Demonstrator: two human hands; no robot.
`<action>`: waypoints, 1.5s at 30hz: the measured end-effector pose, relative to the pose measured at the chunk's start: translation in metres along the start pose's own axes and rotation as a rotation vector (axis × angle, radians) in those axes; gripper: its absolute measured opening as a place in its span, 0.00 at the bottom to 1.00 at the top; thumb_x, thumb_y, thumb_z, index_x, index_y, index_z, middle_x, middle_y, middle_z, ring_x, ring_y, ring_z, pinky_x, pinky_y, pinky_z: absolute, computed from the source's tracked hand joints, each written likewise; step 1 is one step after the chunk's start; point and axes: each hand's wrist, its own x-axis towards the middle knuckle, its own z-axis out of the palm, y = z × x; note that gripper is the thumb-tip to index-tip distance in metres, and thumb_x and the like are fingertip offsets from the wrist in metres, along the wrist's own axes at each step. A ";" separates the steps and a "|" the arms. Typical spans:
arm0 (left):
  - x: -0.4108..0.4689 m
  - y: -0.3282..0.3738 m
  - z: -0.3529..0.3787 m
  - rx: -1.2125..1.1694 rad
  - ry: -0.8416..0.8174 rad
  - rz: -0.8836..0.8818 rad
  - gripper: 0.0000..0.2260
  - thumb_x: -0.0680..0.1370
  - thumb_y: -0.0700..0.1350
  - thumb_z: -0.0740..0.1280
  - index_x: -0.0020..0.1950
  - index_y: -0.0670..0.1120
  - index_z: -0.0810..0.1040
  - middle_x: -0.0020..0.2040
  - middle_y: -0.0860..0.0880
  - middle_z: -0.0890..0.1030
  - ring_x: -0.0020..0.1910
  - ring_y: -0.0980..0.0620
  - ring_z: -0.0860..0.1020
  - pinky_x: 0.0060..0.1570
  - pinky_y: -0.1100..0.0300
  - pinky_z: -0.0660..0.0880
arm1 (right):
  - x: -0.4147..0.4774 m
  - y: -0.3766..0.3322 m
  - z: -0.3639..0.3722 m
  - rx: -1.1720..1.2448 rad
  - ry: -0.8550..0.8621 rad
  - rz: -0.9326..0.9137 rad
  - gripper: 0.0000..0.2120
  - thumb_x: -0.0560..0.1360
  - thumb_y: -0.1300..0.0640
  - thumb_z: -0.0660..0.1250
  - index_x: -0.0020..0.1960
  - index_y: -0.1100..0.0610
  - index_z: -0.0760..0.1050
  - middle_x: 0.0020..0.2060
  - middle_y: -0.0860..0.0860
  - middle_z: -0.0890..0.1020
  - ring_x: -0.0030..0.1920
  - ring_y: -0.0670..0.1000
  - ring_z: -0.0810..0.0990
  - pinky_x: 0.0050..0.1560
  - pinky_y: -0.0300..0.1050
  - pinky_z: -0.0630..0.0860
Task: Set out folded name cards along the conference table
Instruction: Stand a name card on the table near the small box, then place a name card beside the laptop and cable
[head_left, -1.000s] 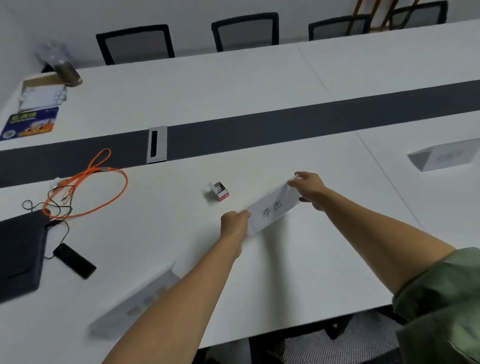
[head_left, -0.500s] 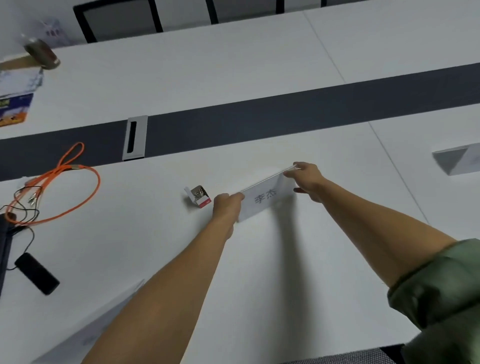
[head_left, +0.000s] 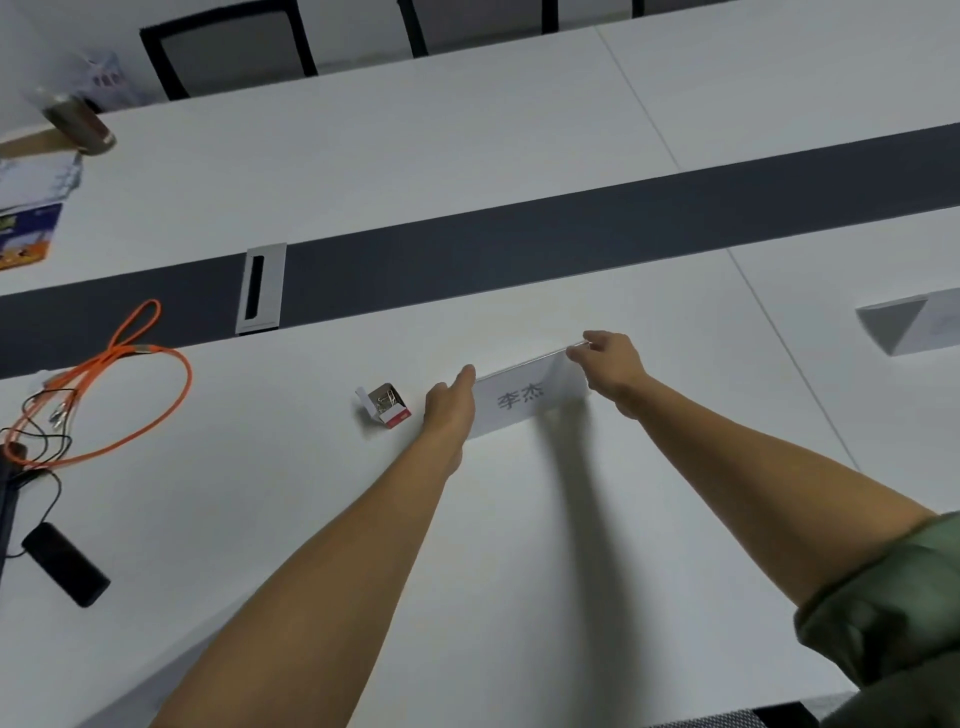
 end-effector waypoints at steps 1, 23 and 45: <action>0.003 0.003 -0.001 0.013 -0.003 0.001 0.26 0.79 0.60 0.57 0.67 0.41 0.69 0.57 0.44 0.75 0.51 0.46 0.72 0.48 0.54 0.65 | 0.000 0.005 -0.001 -0.007 0.003 0.004 0.21 0.69 0.49 0.65 0.61 0.55 0.75 0.49 0.52 0.77 0.49 0.53 0.71 0.54 0.52 0.74; -0.030 -0.012 -0.078 -0.011 0.231 0.242 0.11 0.79 0.48 0.61 0.44 0.43 0.77 0.46 0.44 0.80 0.47 0.45 0.79 0.45 0.52 0.75 | -0.068 -0.020 0.016 -0.160 0.206 -0.207 0.23 0.78 0.54 0.63 0.71 0.56 0.69 0.68 0.55 0.75 0.65 0.56 0.75 0.62 0.52 0.74; -0.078 -0.242 -0.406 -0.160 0.273 -0.226 0.09 0.78 0.44 0.66 0.43 0.40 0.72 0.42 0.42 0.75 0.44 0.44 0.76 0.44 0.54 0.74 | -0.265 -0.028 0.337 -0.403 -0.413 -0.091 0.28 0.77 0.50 0.67 0.73 0.58 0.65 0.68 0.58 0.74 0.67 0.56 0.73 0.65 0.49 0.72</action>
